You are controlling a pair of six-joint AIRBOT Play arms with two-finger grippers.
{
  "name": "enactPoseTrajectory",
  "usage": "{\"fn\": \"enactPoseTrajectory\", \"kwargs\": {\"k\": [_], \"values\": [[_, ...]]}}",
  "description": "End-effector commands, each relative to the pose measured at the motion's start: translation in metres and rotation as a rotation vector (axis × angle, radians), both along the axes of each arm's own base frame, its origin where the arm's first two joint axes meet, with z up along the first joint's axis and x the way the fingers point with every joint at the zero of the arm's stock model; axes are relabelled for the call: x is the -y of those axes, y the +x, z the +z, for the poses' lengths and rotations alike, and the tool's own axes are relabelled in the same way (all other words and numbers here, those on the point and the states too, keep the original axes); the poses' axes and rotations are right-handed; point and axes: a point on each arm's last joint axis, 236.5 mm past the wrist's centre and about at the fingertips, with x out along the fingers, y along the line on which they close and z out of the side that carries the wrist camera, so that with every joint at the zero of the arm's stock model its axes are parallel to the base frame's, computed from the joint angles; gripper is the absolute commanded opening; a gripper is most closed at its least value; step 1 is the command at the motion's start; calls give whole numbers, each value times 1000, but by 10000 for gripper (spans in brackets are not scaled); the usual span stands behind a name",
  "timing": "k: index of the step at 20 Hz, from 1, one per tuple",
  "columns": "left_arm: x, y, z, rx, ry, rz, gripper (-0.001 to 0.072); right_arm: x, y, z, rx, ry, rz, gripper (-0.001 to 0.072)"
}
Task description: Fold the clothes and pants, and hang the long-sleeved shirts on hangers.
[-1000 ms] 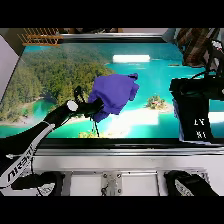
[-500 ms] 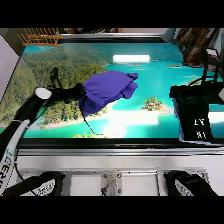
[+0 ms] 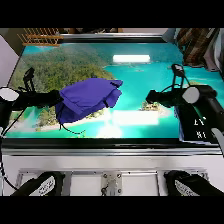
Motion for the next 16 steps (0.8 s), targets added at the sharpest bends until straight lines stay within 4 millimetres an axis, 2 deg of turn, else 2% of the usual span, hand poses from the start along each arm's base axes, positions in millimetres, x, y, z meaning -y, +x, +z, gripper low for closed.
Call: {"fn": "enactPoseTrajectory", "kwargs": {"k": [1, 4, 7, 10, 14, 15, 16], "values": [[-10, -5, -1, -15, 18, 4, 11, -47, 48, -39, 6, 176, 22, 572], [-9, -6, -2, -17, 17, 1, 11, -83, 72, -88, -81, 226, 60, 572], [-9, -6, -2, -17, 17, 1, 11, -129, 89, -124, -135, 268, 101, 572], [-9, -6, -2, -18, 16, 3, 11, -173, 100, -141, -131, 283, 155, 572], [-9, -6, -2, -18, 16, 3, 11, -214, 112, -139, -63, 287, 200, 571], [-9, -6, -1, -18, 16, 3, 11, -217, 113, -140, -52, 287, 199, 504], [-9, -6, -1, -18, 16, 3, 11, -217, 114, -141, -49, 278, 204, 219]]}}
